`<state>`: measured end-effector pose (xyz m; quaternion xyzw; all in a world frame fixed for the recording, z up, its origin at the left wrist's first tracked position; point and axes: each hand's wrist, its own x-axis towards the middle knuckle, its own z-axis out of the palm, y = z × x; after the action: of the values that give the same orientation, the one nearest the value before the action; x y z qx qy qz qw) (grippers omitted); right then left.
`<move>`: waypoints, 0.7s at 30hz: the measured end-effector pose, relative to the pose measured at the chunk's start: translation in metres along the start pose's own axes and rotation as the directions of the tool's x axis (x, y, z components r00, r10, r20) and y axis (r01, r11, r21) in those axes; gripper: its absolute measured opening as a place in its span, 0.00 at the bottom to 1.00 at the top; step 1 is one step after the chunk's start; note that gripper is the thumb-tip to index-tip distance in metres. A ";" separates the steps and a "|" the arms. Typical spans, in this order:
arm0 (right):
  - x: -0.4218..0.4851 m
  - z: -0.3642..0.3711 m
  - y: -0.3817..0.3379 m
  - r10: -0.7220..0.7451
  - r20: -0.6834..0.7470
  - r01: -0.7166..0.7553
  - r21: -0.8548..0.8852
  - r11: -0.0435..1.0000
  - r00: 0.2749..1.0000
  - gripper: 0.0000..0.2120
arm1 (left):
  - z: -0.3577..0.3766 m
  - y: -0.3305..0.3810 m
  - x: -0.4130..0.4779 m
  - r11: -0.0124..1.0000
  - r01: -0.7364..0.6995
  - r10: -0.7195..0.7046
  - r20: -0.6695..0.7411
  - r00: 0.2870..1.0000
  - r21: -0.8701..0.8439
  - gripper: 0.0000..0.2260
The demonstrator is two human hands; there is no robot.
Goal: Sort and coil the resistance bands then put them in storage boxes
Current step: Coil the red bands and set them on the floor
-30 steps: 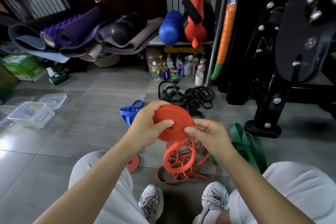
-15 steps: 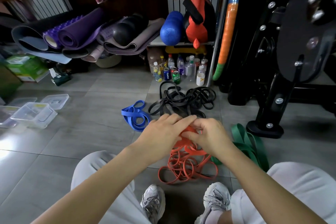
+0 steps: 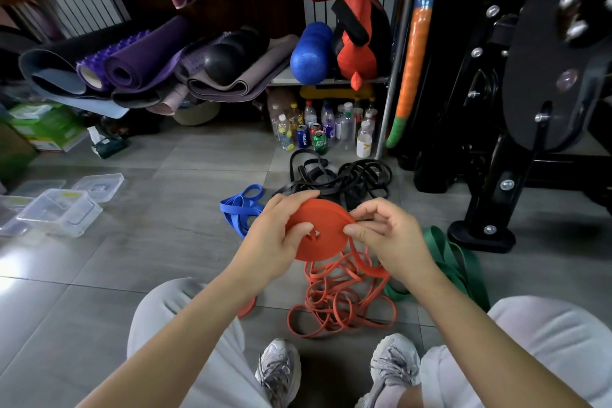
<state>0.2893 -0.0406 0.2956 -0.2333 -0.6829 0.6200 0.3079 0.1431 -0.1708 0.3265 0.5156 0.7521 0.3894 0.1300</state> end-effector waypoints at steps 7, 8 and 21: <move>-0.001 0.001 -0.003 -0.022 -0.052 0.024 0.050 0.998 0.998 0.14 | 0.003 0.002 0.003 0.973 0.071 -0.090 -0.080 0.993 -0.222 0.23; -0.001 0.001 -0.003 -0.013 -0.056 0.016 0.062 0.998 0.998 0.13 | 0.004 0.002 0.004 0.964 0.075 -0.098 -0.081 0.992 -0.253 0.23; 0.009 0.001 -0.008 -0.011 0.111 0.033 -0.204 0.978 0.994 0.13 | -0.013 0.013 0.019 0.951 0.092 -0.157 0.201 0.967 0.296 0.17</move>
<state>0.2824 -0.0362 0.3042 -0.2221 -0.7615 0.5546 0.2514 0.1359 -0.1575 0.3487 0.5205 0.8120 0.2083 0.1625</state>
